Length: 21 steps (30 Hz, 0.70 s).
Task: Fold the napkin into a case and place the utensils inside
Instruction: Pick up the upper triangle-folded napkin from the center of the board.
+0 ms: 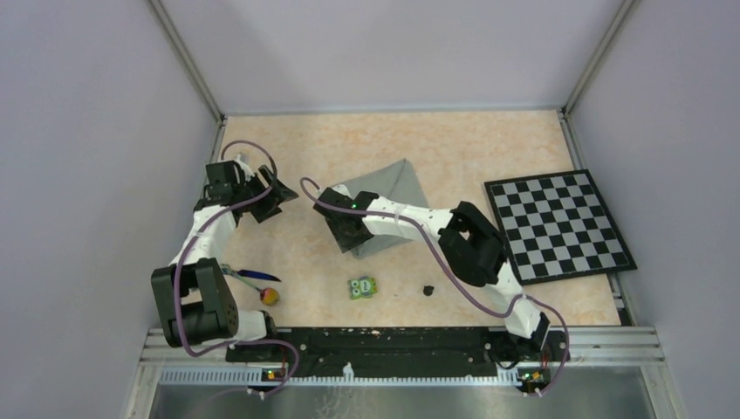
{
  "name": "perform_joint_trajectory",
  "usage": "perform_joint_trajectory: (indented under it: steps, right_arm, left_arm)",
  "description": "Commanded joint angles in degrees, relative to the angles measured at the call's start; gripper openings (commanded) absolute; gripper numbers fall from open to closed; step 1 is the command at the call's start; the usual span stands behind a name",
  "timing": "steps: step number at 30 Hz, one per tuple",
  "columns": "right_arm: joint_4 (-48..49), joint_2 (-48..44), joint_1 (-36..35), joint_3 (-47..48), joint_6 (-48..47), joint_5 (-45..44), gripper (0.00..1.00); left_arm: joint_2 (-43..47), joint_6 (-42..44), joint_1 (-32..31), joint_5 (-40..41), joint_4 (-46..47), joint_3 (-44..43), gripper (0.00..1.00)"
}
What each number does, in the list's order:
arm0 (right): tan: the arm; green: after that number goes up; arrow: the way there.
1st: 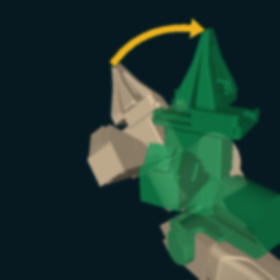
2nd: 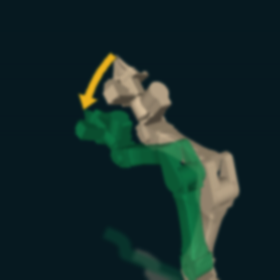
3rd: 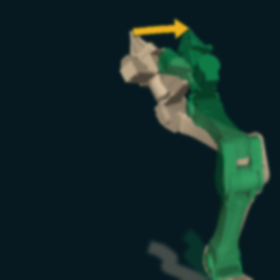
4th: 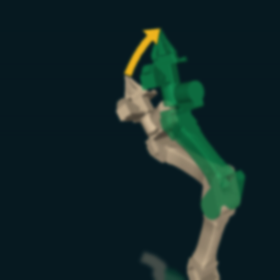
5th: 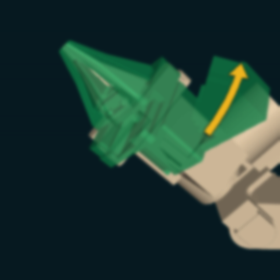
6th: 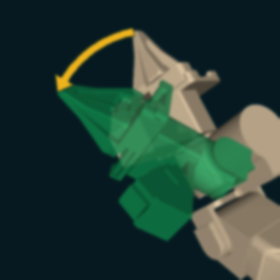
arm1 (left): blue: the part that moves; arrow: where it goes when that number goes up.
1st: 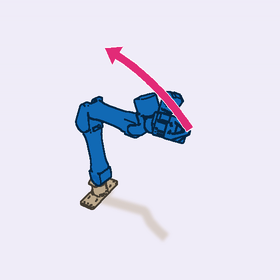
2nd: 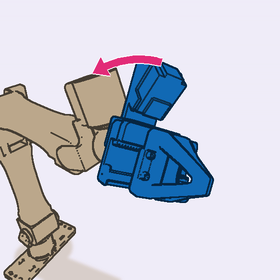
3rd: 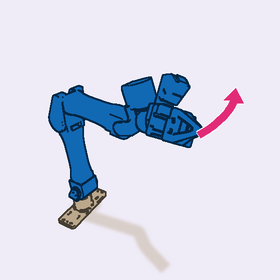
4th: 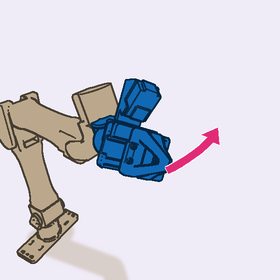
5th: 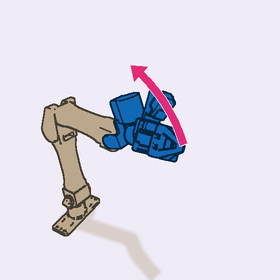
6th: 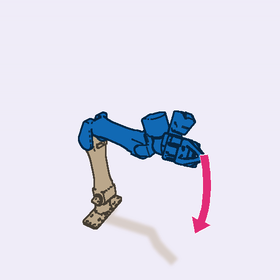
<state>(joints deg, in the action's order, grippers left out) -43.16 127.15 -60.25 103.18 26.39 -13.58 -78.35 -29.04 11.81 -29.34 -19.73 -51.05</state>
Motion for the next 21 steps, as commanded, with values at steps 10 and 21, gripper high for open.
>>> perform_joint_trajectory:
  steps: [10,21]
  right_arm:
    - [-5.1,7.3,-3.8,6.5,0.7,-8.5,0.45]
    - [0.2,4.0,-3.8,2.4,-1.9,-12.7,0.0]
  left_arm:
    - [1.2,-2.6,2.2,-4.9,4.6,2.5,0.75]
    - [-0.4,-1.9,2.1,-14.9,12.0,6.2,0.86]
